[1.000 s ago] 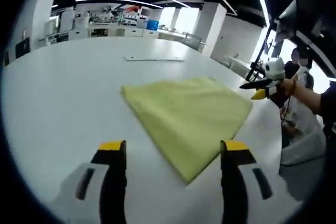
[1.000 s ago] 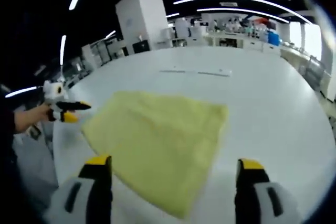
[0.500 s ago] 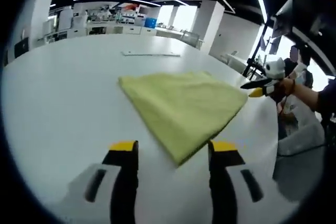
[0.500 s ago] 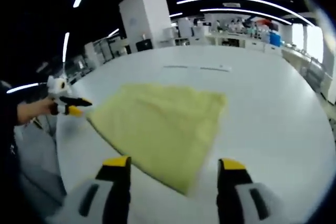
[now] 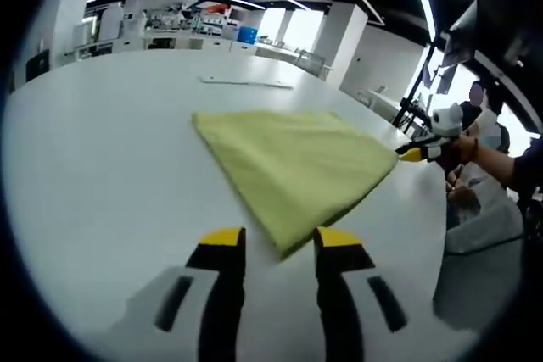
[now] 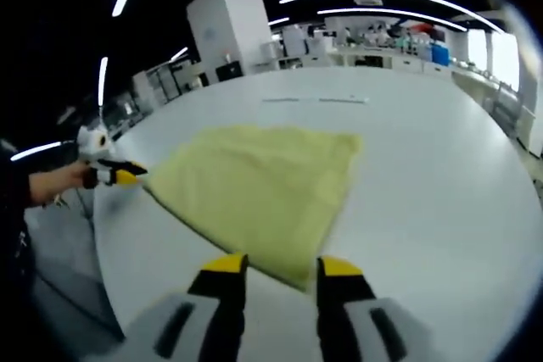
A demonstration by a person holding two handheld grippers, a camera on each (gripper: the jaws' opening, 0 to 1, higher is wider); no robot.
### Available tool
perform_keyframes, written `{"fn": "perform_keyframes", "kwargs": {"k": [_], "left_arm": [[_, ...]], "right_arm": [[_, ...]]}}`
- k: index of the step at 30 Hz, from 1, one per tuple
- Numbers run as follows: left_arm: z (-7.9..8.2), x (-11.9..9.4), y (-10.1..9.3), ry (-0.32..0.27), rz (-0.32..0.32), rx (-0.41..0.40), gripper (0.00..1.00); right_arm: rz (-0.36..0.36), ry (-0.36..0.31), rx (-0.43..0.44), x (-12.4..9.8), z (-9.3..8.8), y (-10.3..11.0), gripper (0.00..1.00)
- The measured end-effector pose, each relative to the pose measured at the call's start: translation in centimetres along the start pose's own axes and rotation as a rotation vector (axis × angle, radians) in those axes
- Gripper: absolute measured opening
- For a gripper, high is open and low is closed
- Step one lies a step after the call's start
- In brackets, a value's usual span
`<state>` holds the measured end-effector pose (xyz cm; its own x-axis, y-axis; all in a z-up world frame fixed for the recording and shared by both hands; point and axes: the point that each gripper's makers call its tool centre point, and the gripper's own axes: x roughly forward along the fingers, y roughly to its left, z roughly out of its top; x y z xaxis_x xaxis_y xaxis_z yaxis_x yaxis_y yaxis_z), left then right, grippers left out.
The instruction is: Fold the garment on the visible template until the final outline fits inside the template.
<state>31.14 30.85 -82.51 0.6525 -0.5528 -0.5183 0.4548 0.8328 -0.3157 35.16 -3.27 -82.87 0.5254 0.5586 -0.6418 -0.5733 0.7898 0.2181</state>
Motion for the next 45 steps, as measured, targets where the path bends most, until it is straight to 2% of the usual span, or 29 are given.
{"fn": "perform_keyframes", "kwargs": {"k": [6,11,16,27,35,45], "left_arm": [[-0.4,-0.1,0.0,0.015,-0.01,-0.015,0.14],[-0.5,-0.1,0.4,0.009,-0.006,-0.034,0.06],[-0.7,0.1,0.7,0.014,0.016,-0.021,0.05],[-0.9,0.1,0.4,0.018,0.004,-0.056,0.0],[-0.8,-0.5,0.0,0.014,0.007,-0.04,0.0],[-1.4,-1.0,-0.4,0.041,0.008,0.01,0.0]], "right_arm": [[-0.029,0.006,0.015,0.1,-0.9,-0.3,0.1],[-0.038,-0.005,0.031,0.0,-0.9,-0.5,0.05],[-0.043,-0.003,0.013,0.0,-1.0,-0.9,0.01],[-0.044,0.005,-0.003,0.1,-1.3,-1.0,0.0],[-0.034,0.006,-0.005,-0.5,-1.5,-0.6,0.0],[-0.024,0.02,-0.025,-1.0,-2.3,0.0,0.0]]}}
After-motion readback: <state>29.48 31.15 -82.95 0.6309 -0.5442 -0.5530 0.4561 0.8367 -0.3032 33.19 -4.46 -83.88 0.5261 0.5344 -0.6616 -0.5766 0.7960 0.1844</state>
